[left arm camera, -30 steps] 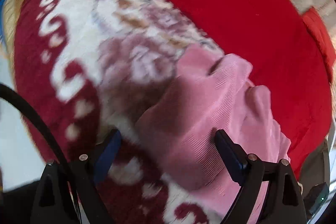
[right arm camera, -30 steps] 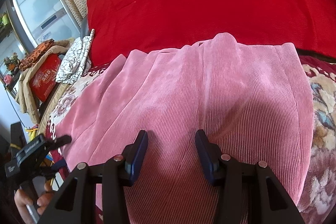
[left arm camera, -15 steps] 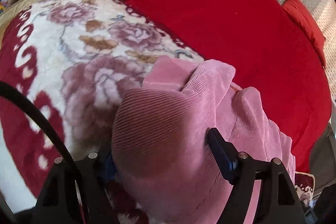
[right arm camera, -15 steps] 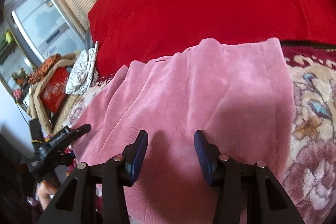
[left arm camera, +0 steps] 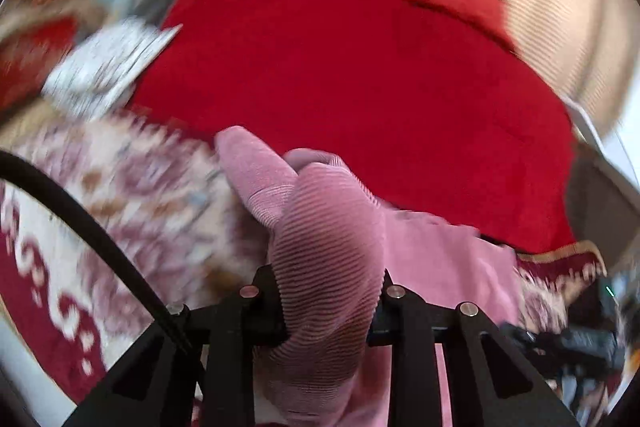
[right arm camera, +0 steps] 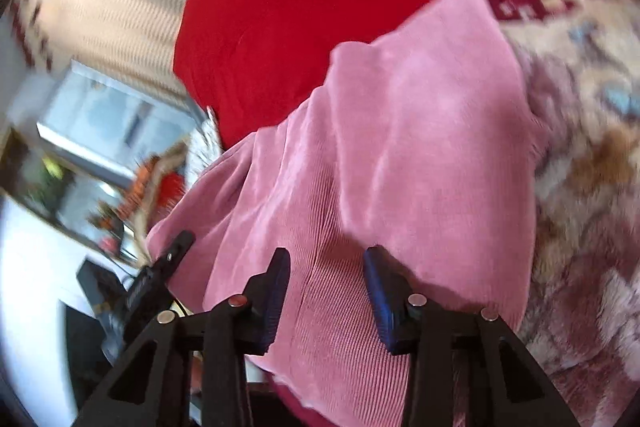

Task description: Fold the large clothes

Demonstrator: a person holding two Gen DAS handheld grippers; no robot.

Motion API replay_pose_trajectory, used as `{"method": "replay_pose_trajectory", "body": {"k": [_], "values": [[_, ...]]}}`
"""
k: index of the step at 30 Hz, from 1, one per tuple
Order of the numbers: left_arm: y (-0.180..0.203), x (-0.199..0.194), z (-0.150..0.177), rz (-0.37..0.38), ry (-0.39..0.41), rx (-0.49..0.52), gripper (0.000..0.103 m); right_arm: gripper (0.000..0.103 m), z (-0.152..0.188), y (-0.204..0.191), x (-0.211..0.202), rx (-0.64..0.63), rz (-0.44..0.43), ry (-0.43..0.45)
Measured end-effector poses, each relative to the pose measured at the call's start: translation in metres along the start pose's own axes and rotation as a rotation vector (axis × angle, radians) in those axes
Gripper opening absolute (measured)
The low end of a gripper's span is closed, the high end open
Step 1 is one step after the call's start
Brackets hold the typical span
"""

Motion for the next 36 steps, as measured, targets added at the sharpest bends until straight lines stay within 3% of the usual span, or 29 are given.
{"method": "replay_pose_trajectory", "body": {"k": [4,7,9,11,14,16,18,21,25,26,27,28,31,33,36], "values": [[0.081,-0.023,0.008,0.063,0.035,0.237,0.027,0.042,-0.010,0.019,-0.015,0.121,-0.096,0.025],[0.137,-0.024,0.045,0.109,0.033,0.442,0.027,0.043,-0.013,0.027,-0.020,0.167,-0.156,0.013],[0.154,-0.011,0.077,0.126,0.008,0.544,0.027,0.043,-0.014,0.032,-0.018,0.187,-0.171,-0.005],[0.144,0.006,0.097,0.137,-0.040,0.519,0.027,0.043,-0.015,0.037,-0.016,0.210,-0.185,-0.015],[0.124,0.008,0.096,0.182,-0.013,0.476,0.027,0.044,-0.015,0.037,-0.015,0.227,-0.209,-0.019],[0.117,0.009,0.092,0.216,-0.018,0.466,0.027,0.065,-0.018,0.032,-0.019,0.223,-0.263,0.002],[0.114,0.009,0.093,0.233,-0.011,0.468,0.027,0.079,-0.023,0.019,-0.022,0.194,-0.310,0.039],[0.112,0.008,0.097,0.238,0.010,0.490,0.027,0.079,-0.026,0.000,-0.017,0.126,-0.322,0.048],[0.117,-0.002,0.104,0.246,0.023,0.533,0.031,0.079,-0.028,-0.015,0.017,0.066,-0.256,0.001],[0.115,-0.005,0.103,0.249,0.026,0.547,0.033,0.077,-0.028,-0.017,0.025,0.046,-0.229,-0.009],[0.112,-0.009,0.102,0.266,0.023,0.566,0.042,0.062,-0.030,-0.020,0.033,0.019,-0.190,-0.018],[0.107,-0.015,0.100,0.299,0.012,0.586,0.052,0.037,-0.029,-0.021,0.041,-0.013,-0.137,-0.030],[0.081,-0.041,0.086,0.432,0.017,0.595,0.062,0.031,-0.028,-0.016,0.054,-0.027,-0.084,-0.042],[0.053,-0.053,0.064,0.442,0.060,0.523,0.070,0.030,-0.030,-0.014,0.051,-0.018,-0.087,-0.034],[-0.002,-0.045,0.028,0.391,0.077,0.301,0.074,0.029,-0.030,-0.015,0.047,-0.018,-0.092,-0.020]]}}
Point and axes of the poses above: each gripper's, at about its wrist camera, not at the fingertips, and x roughly the way its jaws point, y to its right, z to its underside, the point moved 4 cm from there along x, roughly the way its jaws point, and after that the axes turned 5 degrees about -z, right-handed, at the moved point
